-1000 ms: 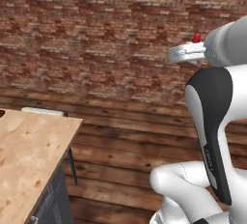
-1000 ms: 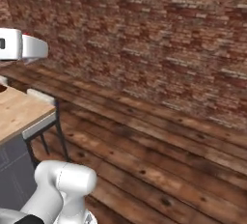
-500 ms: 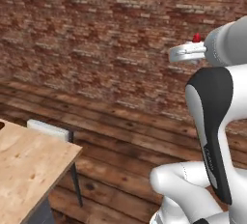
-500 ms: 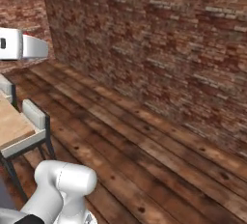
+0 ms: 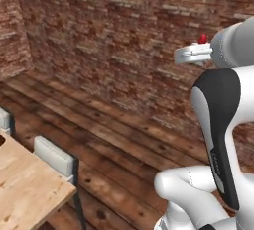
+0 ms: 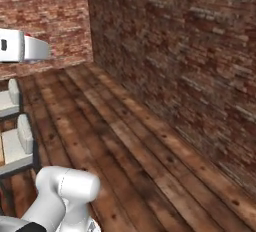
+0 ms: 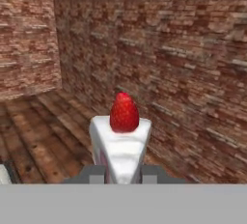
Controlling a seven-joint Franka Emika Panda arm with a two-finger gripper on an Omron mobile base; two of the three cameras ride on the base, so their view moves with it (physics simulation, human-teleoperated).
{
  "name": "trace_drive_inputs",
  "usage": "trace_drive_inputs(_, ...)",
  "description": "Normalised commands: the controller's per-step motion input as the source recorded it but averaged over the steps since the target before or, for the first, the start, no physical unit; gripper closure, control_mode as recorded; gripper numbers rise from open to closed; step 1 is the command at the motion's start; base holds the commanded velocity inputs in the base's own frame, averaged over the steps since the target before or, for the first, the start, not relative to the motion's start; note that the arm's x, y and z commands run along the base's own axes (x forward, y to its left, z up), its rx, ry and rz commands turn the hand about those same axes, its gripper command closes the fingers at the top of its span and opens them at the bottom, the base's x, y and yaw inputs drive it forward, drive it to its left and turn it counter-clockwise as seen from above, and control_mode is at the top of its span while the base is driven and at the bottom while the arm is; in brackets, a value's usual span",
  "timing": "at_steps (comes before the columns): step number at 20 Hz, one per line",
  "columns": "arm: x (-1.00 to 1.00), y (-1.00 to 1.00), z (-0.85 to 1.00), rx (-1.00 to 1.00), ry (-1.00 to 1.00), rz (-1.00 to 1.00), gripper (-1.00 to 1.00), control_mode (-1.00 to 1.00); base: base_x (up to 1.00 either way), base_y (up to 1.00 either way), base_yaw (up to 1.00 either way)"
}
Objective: Take the cakes from the fridge and place them on the empty tray on the dining counter.
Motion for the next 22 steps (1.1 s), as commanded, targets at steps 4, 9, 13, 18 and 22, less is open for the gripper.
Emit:
trace_drive_inputs(4, 0.00, 0.00, 0.00, 0.00, 0.00, 0.00, 1.00, 1.00, 1.00, -0.21, 0.52)
trace_drive_inputs(9, 0.00, 0.00, 0.00, 0.00, 0.00, 0.00, 1.00, 1.00, 1.00, -0.23, 0.56)
trace_drive_inputs(13, 0.00, 0.00, 0.00, 0.00, 0.00, 0.00, 1.00, 1.00, 0.94, -0.27, 0.60)
trace_drive_inputs(18, 0.00, 0.00, 0.00, 0.00, 0.00, 0.00, 1.00, 1.00, 0.65, -0.34, 0.63)
trace_drive_inputs(22, 0.00, 0.00, 0.00, 0.00, 0.00, 0.00, 1.00, 1.00, 0.54, -0.43, 0.61)
